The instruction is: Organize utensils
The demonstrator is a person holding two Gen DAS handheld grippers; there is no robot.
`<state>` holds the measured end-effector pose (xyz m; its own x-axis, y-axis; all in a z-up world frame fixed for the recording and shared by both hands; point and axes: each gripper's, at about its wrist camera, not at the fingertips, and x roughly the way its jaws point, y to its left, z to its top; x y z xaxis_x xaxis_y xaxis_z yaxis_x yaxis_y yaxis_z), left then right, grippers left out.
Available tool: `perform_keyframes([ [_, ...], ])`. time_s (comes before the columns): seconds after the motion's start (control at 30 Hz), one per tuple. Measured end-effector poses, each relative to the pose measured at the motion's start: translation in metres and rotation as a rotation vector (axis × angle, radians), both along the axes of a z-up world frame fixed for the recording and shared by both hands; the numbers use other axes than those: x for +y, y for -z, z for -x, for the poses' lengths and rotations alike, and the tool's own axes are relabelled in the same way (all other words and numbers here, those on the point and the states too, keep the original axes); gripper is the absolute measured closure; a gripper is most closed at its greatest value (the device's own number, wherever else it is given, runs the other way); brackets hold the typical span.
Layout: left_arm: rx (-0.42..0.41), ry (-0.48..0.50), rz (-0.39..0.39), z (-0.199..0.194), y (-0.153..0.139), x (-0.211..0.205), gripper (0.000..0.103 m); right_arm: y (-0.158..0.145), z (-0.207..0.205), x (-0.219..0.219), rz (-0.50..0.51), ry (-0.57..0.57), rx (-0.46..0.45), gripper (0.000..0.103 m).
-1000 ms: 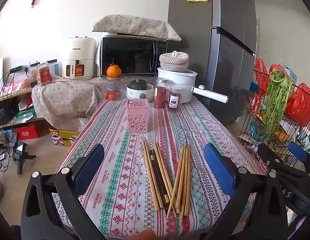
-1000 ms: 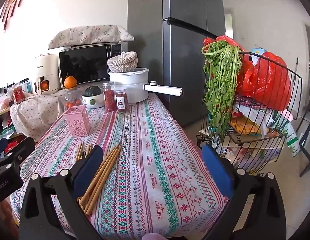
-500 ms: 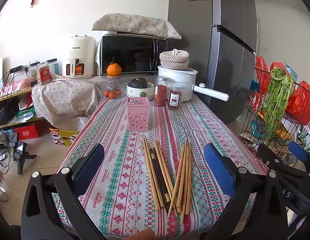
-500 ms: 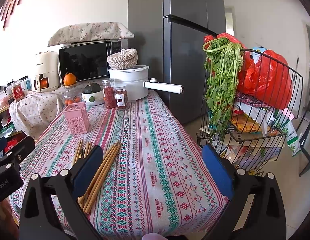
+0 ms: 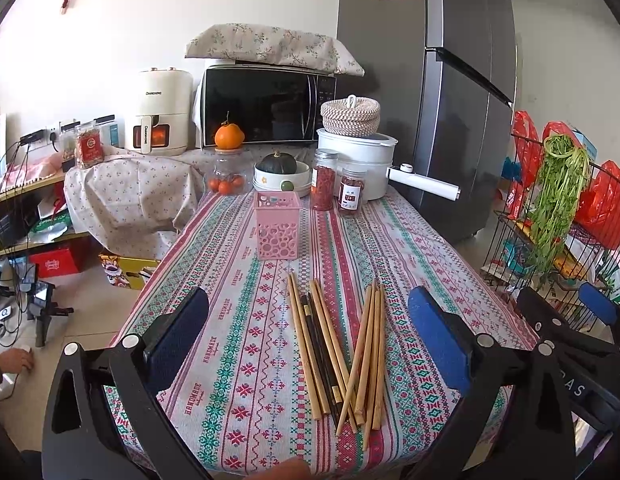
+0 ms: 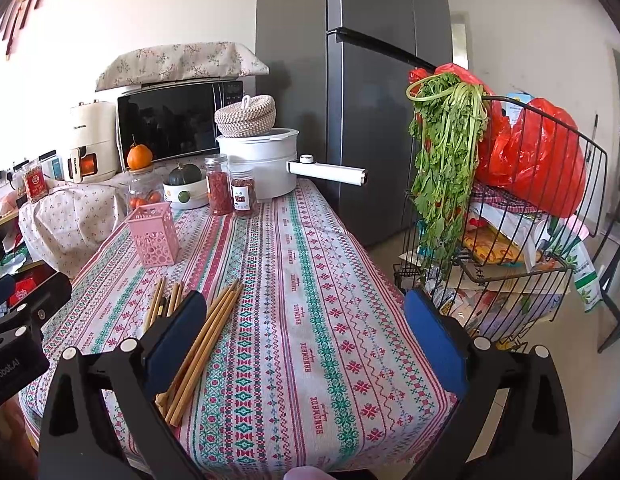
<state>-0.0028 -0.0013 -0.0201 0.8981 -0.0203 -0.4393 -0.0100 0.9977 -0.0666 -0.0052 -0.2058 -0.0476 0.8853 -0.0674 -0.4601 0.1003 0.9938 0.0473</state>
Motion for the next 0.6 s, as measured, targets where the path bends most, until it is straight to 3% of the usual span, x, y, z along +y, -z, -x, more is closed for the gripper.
perform_keyframes([
  [0.6,0.005,0.007,-0.008,-0.0008,0.0022,-0.0022,0.007,0.0019,-0.0008,-0.0001,0.000,0.000,0.005,0.007],
])
